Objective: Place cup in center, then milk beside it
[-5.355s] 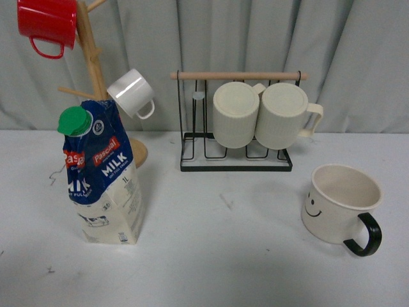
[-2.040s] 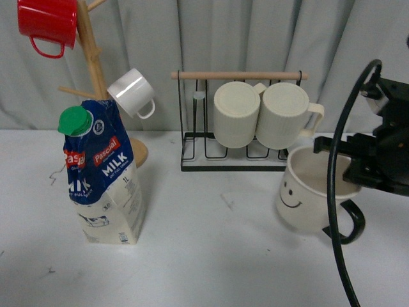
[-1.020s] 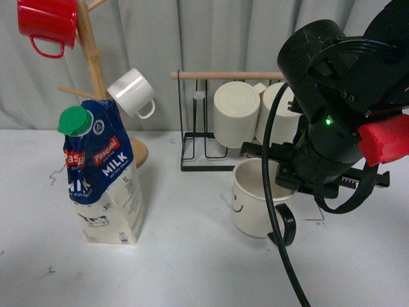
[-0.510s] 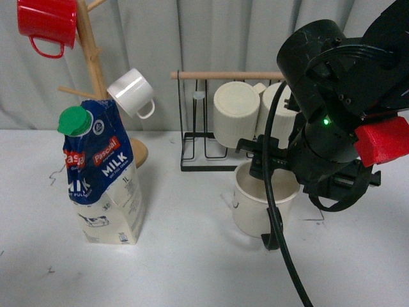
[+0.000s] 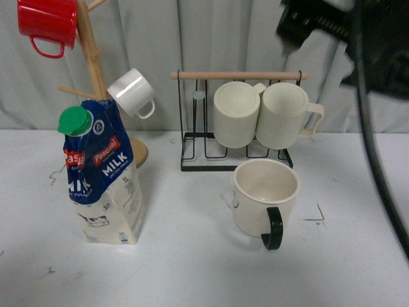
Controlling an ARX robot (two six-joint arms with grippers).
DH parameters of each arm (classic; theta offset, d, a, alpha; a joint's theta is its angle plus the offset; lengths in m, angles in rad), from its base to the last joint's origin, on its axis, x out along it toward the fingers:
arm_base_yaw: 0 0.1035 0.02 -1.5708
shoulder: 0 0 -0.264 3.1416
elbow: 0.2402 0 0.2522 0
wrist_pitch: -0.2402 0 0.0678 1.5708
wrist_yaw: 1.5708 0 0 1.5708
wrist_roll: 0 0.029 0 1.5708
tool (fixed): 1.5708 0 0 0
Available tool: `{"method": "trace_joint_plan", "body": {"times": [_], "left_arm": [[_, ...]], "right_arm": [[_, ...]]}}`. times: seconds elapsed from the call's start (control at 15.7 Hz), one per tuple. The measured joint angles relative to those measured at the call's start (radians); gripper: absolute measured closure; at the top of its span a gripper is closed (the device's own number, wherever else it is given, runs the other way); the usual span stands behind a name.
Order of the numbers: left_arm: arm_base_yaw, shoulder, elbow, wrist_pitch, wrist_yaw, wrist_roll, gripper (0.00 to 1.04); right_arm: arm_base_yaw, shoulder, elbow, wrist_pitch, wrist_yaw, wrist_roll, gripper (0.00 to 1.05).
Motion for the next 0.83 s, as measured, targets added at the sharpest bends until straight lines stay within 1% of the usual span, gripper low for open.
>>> {"method": "trace_joint_plan", "body": {"times": [0.06,0.13,0.19,0.25,0.32,0.45,0.51,0.64,0.7,0.83], "left_arm": [[0.0,0.0,0.0,0.0,0.0,0.0,0.07],[0.0,0.0,0.0,-0.001,-0.001,0.0,0.07],[0.0,0.0,0.0,0.0,-0.001,0.0,0.07],[0.0,0.0,0.0,0.0,0.0,0.0,0.07],[0.0,0.0,0.0,0.0,0.0,0.0,0.07],[0.0,0.0,0.0,0.0,0.0,0.0,0.07],[0.0,0.0,0.0,0.0,0.0,0.0,0.07],[0.0,0.0,0.0,0.0,0.0,0.0,0.07],[0.0,0.0,0.0,0.0,0.0,0.0,0.07],[0.0,0.0,0.0,0.0,0.0,0.0,0.07]], "right_arm": [[-0.039,-0.078,-0.141,0.285,0.097,-0.146,0.23],[-0.076,-0.175,-0.286,0.436,0.103,-0.273,0.34],[-0.119,-0.303,-0.421,0.523,0.086,-0.382,0.46],[-0.151,-0.443,-0.521,0.515,0.057,-0.439,0.59],[-0.158,-0.534,-0.599,0.544,0.045,-0.464,0.7],[-0.172,-0.617,-0.73,0.58,0.013,-0.487,0.93],[-0.195,-0.675,-0.854,0.592,-0.005,-0.5,1.03],[-0.214,-0.746,-0.904,0.606,-0.019,-0.5,1.03],[-0.264,-0.791,-0.942,0.606,-0.076,-0.501,1.03],[-0.277,-0.86,-1.011,0.579,-0.079,-0.5,1.03]]}}
